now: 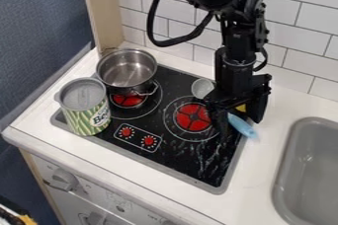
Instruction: Move the silver pot to the right burner
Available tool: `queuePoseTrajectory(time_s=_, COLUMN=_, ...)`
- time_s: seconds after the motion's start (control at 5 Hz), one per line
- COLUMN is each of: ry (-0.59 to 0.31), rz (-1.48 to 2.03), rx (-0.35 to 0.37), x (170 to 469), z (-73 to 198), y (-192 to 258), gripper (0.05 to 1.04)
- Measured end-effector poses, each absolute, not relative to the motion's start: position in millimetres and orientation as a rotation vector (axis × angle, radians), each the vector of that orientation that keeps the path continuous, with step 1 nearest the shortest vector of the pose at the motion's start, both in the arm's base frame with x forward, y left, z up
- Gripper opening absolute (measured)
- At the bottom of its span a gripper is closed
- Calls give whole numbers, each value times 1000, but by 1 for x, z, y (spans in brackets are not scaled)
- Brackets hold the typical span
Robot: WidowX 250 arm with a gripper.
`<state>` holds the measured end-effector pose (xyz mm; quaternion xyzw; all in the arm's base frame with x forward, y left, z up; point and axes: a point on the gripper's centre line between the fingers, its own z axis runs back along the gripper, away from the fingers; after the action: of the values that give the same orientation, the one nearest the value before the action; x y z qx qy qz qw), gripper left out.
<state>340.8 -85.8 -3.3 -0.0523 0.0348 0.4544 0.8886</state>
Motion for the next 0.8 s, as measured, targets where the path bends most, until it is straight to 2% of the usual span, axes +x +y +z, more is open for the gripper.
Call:
queuePoseTrajectory(time_s=0.2, ry=96, rz=955, rx=-96, x=337, z=-13, y=-85, gripper=1000)
queuePoseTrajectory(time_s=0.4, ry=79, rz=971, rx=-103, x=333, z=-13, y=-84, gripper=1000)
queuePoseTrajectory(time_s=0.6, ry=-25, rz=990, rx=-148, x=331, z=15, y=-78, gripper=999)
queuePoseTrajectory(time_s=0.8, ry=-108, rz=1050, rx=-252, x=328, z=49, y=-60, gripper=999)
